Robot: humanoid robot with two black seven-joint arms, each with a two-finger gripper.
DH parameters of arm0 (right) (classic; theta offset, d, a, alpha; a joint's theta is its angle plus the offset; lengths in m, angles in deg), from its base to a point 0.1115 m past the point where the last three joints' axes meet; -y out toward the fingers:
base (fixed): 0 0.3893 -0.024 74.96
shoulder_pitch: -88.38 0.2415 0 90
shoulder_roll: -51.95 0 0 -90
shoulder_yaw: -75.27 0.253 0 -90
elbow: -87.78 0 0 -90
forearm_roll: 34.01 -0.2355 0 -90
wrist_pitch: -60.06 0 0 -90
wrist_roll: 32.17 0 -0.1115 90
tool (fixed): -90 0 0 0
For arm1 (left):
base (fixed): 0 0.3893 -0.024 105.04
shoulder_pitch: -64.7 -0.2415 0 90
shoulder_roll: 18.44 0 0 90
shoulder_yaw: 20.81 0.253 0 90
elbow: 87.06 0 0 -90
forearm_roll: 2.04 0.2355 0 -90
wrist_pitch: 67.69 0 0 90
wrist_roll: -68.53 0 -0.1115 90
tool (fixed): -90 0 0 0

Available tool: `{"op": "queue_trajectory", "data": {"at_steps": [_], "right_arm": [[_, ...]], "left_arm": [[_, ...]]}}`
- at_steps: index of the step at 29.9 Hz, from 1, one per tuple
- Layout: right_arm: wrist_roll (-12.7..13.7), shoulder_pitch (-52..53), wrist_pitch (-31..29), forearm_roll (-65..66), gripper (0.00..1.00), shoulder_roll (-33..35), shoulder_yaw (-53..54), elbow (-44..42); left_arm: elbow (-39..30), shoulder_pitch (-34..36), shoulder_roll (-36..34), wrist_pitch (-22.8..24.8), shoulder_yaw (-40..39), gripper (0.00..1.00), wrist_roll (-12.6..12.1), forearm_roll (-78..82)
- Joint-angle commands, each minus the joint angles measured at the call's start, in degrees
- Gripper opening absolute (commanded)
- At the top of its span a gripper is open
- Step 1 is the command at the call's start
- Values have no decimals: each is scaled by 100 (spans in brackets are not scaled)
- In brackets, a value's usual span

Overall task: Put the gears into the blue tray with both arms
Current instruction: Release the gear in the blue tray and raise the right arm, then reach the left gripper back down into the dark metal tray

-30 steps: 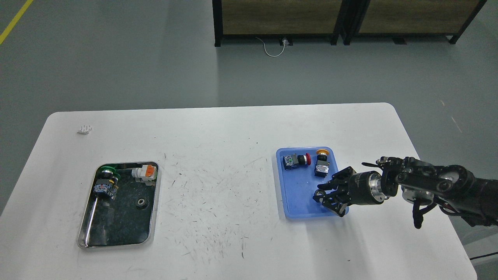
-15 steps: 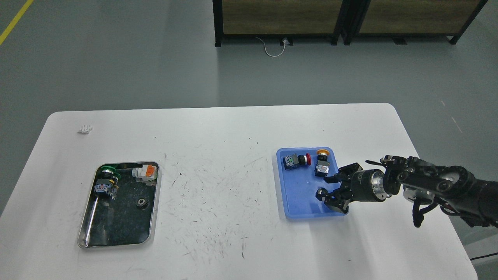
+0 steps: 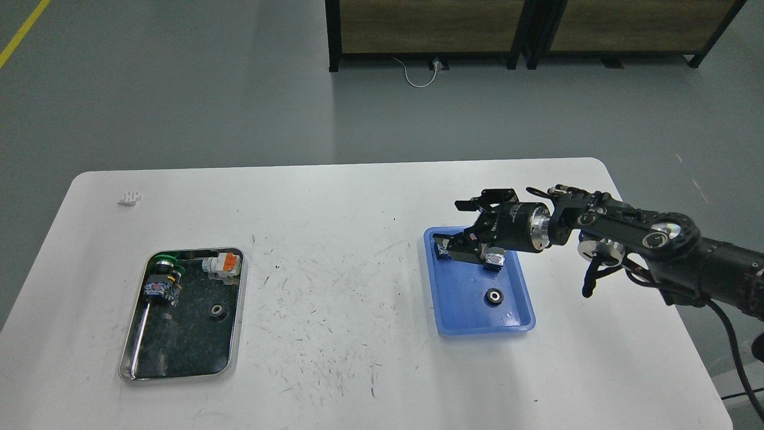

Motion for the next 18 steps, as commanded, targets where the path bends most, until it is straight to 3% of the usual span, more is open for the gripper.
{"op": "queue_trajectory", "data": {"at_steps": [1,5,10,14,18], "right_arm": [[24,122,135,-19,90,-99,612,-304],[42,281,232,-18,90,-64,1008,-550],[59,509,443,-10,91,6,1316,-892],[60,589,566,-10,91,6,1413,-1139],[60,606,601,-10,91,15,1422,-1236]], "left_arm": [[-5,-25,-40,418,66,98,343,108],[-57,-34,-40,762,172,98,748,424],[-426,-156,57,789,304,98,924,741],[-576,-358,320,797,479,98,1404,1355],[-576,-482,601,841,672,98,1404,2260]]}}
